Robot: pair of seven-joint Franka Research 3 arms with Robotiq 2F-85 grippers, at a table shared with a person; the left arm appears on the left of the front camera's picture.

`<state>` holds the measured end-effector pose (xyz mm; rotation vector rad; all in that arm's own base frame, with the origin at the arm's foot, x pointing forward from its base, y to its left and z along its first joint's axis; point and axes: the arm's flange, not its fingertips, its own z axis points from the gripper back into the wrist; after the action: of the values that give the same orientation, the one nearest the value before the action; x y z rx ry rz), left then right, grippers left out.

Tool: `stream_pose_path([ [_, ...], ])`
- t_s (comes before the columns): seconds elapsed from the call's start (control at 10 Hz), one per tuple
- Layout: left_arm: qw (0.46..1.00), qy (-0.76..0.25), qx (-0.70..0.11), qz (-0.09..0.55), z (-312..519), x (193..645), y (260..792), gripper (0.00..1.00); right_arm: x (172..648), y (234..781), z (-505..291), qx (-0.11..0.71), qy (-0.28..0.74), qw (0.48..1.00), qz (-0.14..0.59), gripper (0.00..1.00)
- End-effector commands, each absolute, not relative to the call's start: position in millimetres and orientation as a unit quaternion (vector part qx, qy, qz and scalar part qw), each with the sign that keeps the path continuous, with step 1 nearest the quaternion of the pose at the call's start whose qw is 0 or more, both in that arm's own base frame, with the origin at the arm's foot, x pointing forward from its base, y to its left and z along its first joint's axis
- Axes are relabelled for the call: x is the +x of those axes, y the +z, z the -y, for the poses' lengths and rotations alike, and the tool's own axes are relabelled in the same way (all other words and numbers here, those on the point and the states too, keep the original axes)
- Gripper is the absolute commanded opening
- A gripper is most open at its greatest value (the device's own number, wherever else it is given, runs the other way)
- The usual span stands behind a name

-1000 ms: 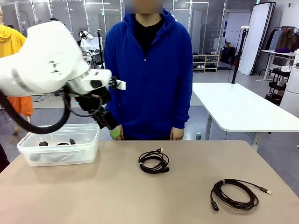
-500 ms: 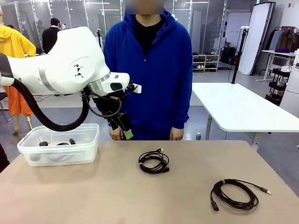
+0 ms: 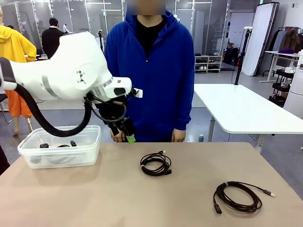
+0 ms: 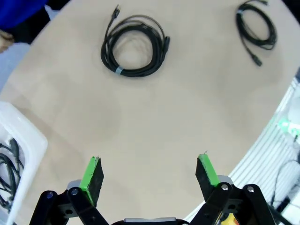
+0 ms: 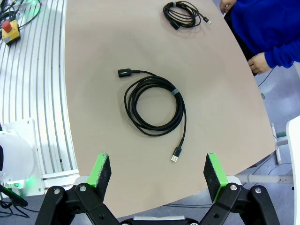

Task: Organize and store the cables.
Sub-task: Place the USB Extension Cable into the Organizing box.

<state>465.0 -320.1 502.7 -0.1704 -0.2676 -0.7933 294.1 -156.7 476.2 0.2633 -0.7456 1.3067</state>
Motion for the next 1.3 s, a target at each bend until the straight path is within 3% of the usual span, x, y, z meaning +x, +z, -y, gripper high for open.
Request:
stream_pose_path([
  [0.0,0.939,-0.321,-0.051,0.109,352.1,475.2,489.0,1.00,293.8,476.3,156.6,0.116,0.591,0.726,0.332,1.00],
  [0.4,0.970,-0.228,-0.007,0.087,378.5,469.8,468.0,1.00,293.8,476.3,156.6,0.116,0.591,0.726,0.332,1.00],
  [1.2,0.971,-0.212,0.027,0.103,416.5,482.9,463.6,1.00,293.8,476.3,156.6,0.116,0.591,0.726,0.332,1.00],
])
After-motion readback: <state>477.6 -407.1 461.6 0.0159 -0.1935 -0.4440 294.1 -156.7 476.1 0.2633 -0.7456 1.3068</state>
